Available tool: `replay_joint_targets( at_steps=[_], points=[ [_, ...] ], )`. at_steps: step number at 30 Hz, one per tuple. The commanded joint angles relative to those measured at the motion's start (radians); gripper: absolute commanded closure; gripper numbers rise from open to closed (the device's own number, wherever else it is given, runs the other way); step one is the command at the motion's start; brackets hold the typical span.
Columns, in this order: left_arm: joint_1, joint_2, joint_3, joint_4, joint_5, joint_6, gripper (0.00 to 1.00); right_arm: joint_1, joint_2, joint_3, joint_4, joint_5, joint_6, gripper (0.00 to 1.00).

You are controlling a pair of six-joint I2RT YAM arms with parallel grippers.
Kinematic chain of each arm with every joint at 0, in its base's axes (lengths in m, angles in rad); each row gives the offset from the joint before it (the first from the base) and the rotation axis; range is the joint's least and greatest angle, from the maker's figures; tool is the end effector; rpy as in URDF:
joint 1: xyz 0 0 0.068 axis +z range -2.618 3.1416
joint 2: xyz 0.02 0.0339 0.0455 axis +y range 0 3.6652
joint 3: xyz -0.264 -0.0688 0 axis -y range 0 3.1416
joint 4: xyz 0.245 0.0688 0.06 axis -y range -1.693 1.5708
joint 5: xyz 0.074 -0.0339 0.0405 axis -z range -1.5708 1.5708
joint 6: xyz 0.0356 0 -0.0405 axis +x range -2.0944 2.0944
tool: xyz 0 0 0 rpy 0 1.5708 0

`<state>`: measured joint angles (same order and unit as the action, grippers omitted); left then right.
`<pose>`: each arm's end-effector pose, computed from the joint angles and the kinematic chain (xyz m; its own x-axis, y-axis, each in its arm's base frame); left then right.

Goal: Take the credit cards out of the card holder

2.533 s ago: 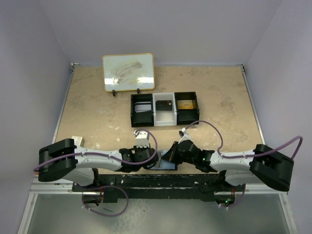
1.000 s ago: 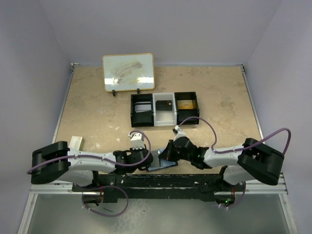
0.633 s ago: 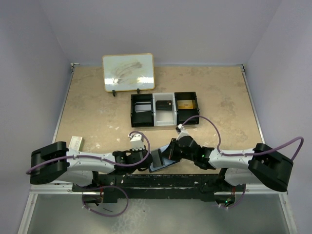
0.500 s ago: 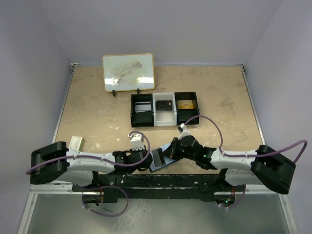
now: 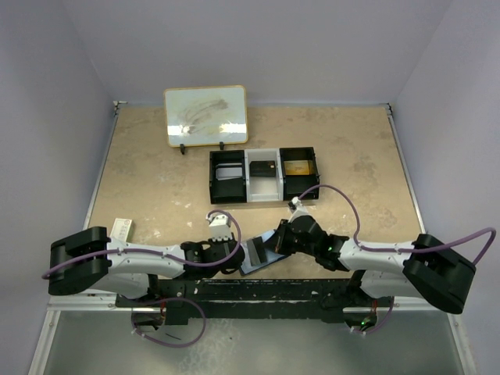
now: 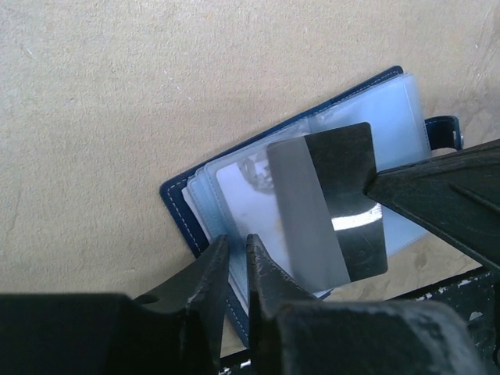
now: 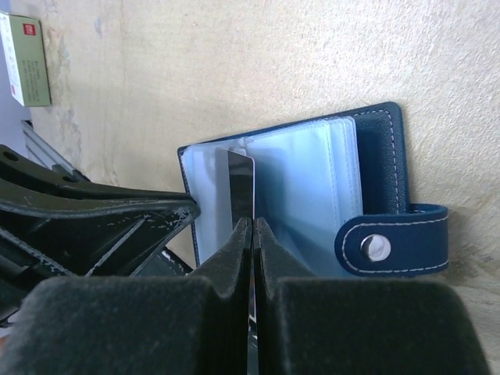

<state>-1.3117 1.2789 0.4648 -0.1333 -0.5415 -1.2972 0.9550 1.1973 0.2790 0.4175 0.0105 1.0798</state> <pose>0.0733 -0.2049 0.1445 -0.7795 -0.2794 -0.5606 0.0027 0.8935 -0.4490 0.1252 0.1763 0.1484 -0.8459 0.3312 -0.4180 -0.1378 0.6215 0.7712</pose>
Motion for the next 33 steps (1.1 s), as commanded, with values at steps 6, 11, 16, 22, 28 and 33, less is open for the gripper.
replay_joint_targets(
  at_steps=[6, 11, 16, 22, 28, 33],
  points=[
    [-0.008, -0.001, 0.062, -0.097, -0.002, 0.045, 0.73, -0.003, 0.079, 0.010, 0.048, -0.021, -0.016, 1.00],
    [-0.008, -0.012, 0.095, -0.063, 0.023, 0.083, 0.67, -0.003, 0.110, 0.019, 0.055, -0.022, -0.010, 1.00],
    [-0.008, 0.018, 0.125, -0.060, 0.026, 0.105, 0.65, -0.003, 0.123, 0.020, 0.061, -0.024, -0.004, 1.00],
    [-0.007, 0.103, 0.135, -0.011, 0.082, 0.133, 0.79, -0.003, 0.112, 0.007, 0.070, -0.026, 0.003, 1.00],
    [-0.008, 0.175, 0.147, -0.034, 0.088, 0.110, 0.92, -0.002, 0.093, -0.010, 0.097, -0.044, 0.005, 0.95],
    [-0.008, 0.173, 0.143, -0.060, 0.081, 0.104, 0.97, -0.003, 0.087, -0.050, 0.176, -0.075, 0.035, 0.85]
  ],
)
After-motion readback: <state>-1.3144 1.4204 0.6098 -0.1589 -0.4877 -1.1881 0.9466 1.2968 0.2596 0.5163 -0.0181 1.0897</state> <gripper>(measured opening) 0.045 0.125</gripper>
